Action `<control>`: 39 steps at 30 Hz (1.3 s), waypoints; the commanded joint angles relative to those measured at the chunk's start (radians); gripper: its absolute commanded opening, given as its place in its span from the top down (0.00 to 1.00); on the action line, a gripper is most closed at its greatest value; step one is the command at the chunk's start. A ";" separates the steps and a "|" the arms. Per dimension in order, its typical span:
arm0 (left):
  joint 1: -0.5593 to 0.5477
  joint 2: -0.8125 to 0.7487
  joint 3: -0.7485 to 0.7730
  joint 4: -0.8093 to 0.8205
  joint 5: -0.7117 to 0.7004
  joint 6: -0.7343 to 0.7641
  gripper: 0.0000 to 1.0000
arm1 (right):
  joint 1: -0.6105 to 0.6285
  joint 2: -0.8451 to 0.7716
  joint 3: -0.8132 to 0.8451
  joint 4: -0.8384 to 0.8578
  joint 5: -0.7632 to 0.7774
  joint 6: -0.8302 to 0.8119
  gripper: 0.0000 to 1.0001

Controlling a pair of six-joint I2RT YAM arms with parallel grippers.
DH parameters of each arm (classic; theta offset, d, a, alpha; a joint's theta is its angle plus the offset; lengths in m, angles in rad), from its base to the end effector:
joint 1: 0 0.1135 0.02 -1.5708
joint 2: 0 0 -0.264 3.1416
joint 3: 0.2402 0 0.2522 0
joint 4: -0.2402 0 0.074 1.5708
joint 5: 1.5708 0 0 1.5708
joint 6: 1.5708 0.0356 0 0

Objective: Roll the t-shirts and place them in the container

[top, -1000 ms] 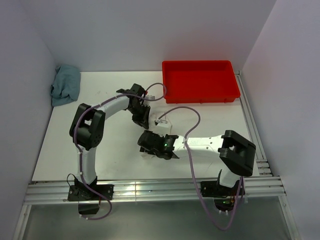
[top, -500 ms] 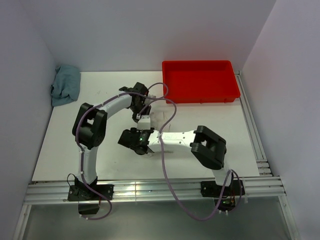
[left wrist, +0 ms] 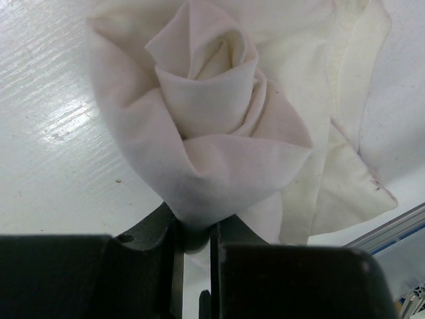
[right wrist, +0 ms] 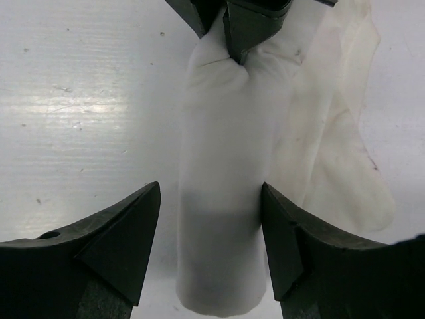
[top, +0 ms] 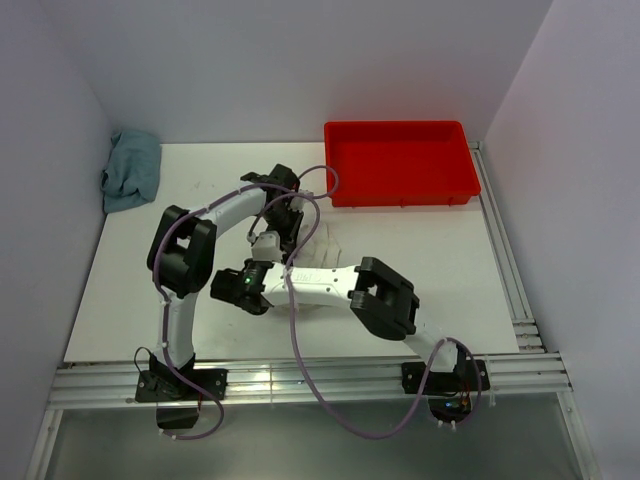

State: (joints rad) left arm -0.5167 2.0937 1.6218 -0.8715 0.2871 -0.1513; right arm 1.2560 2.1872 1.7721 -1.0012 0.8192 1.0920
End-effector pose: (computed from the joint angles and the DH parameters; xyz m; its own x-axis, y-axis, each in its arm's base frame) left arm 0.3617 -0.2171 0.1790 -0.9172 0.3549 -0.1813 0.3956 0.8657 -0.3067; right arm 0.1598 0.4066 0.1879 -0.6863 -0.1503 -0.7116 -0.0115 0.9805 -0.1960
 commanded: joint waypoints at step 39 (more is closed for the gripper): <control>0.179 -0.144 -0.128 0.162 0.518 0.245 0.13 | -0.265 -0.488 -1.184 1.558 -0.702 0.025 0.64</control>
State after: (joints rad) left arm -0.3321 2.0075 1.5520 -0.7971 0.6830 0.0460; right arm 1.0191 1.6535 0.6537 0.3737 0.2806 1.0710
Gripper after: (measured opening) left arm 0.869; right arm 0.380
